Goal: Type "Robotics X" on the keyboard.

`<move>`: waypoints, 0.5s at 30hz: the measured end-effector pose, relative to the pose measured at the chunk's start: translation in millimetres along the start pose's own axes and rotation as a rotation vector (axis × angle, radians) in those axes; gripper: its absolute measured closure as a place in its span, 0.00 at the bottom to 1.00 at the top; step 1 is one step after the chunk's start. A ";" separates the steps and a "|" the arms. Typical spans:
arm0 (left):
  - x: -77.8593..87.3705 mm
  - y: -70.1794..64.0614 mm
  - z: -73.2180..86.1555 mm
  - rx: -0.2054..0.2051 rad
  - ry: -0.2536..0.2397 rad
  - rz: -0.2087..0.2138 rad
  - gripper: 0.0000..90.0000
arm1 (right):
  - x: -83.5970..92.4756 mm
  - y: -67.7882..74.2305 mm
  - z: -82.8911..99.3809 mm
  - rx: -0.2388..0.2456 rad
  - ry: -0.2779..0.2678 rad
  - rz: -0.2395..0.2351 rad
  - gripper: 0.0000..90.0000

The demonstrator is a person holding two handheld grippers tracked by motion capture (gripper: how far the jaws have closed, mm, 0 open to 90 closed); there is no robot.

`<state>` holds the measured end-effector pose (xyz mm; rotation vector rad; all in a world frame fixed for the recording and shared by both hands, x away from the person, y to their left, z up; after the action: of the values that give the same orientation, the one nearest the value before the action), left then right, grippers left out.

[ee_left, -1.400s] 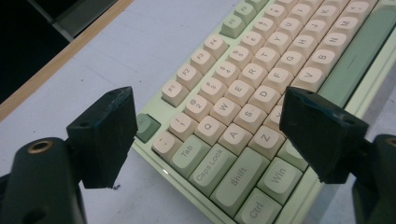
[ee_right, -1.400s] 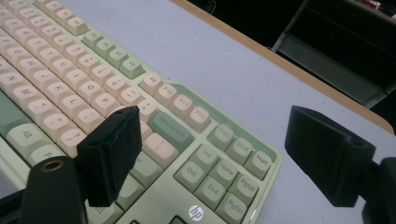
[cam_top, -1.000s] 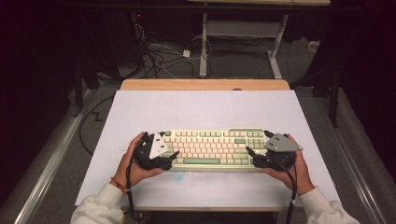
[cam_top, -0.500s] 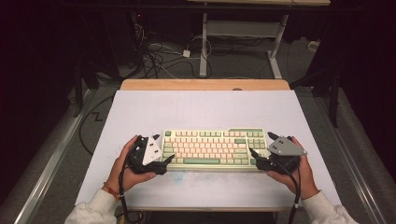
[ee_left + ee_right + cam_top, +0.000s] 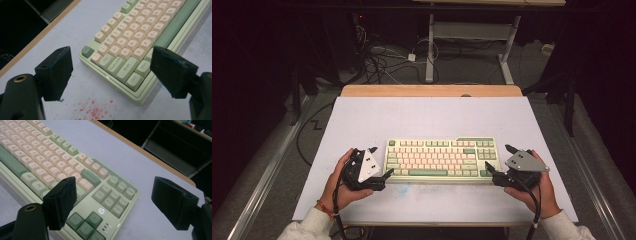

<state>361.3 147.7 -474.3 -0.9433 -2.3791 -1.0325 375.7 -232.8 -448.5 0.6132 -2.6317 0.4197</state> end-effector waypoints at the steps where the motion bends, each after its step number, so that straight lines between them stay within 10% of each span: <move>1: 0.4 0.0 1.2 0.001 0.001 -0.003 0.19 | 1.0 -0.9 1.0 -0.005 0.002 0.004 0.23; 15: 5.4 -3.4 23.9 0.008 0.034 -0.013 0.17 | 14.3 -16.1 18.4 -0.025 0.019 0.033 0.23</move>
<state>353.3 166.2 -488.6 -0.9010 -2.3629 -1.0353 365.9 -258.5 -455.0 0.5556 -2.6286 0.3994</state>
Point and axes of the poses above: each handheld gripper's, and its own axes: x roughly backward along the jaws, z roughly out of its underside, y roughly to its left, the point moved 7 cm from there along -x, roughly forward along the jaws, and after that the axes turned 11 degrees about -x, right-handed, at the moved point
